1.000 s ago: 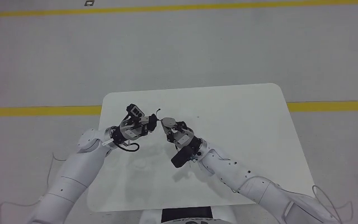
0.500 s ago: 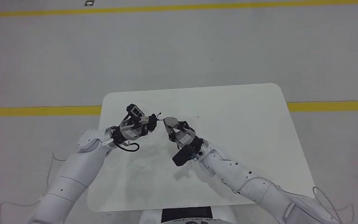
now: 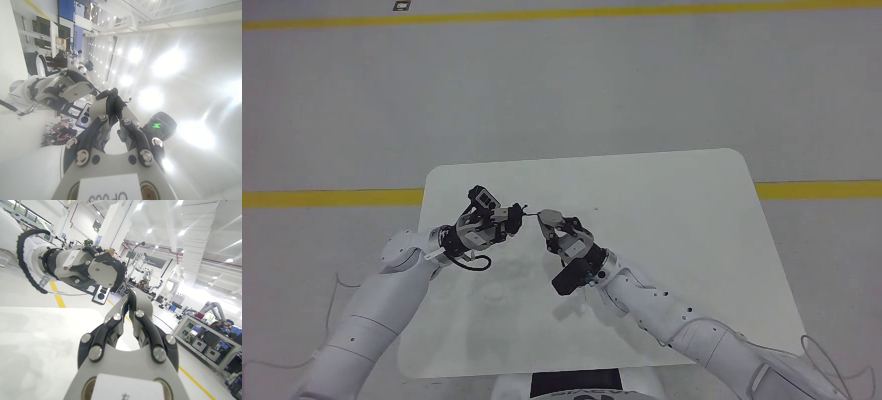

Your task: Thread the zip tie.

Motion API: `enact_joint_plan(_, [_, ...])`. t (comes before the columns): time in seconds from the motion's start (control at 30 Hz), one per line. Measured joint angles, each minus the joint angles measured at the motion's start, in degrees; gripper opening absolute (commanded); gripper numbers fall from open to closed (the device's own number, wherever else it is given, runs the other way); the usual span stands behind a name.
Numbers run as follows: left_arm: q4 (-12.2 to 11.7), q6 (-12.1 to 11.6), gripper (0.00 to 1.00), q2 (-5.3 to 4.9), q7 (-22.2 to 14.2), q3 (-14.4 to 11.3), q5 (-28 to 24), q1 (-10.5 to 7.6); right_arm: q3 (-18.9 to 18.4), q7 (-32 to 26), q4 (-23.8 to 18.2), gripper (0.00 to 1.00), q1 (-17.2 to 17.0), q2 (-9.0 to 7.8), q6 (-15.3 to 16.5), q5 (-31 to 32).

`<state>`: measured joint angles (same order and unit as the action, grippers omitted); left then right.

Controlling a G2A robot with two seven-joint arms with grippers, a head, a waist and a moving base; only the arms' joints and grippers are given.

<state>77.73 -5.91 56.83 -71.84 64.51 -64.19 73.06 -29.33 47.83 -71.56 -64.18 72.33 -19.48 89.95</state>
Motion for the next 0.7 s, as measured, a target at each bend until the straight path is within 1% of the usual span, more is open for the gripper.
enact_joint_plan(0.7, [0.0,0.0,0.0,0.0,0.0,0.0,0.0,0.0,-0.1,-0.8,1.2,0.0,-0.3,0.17,0.0,0.0])
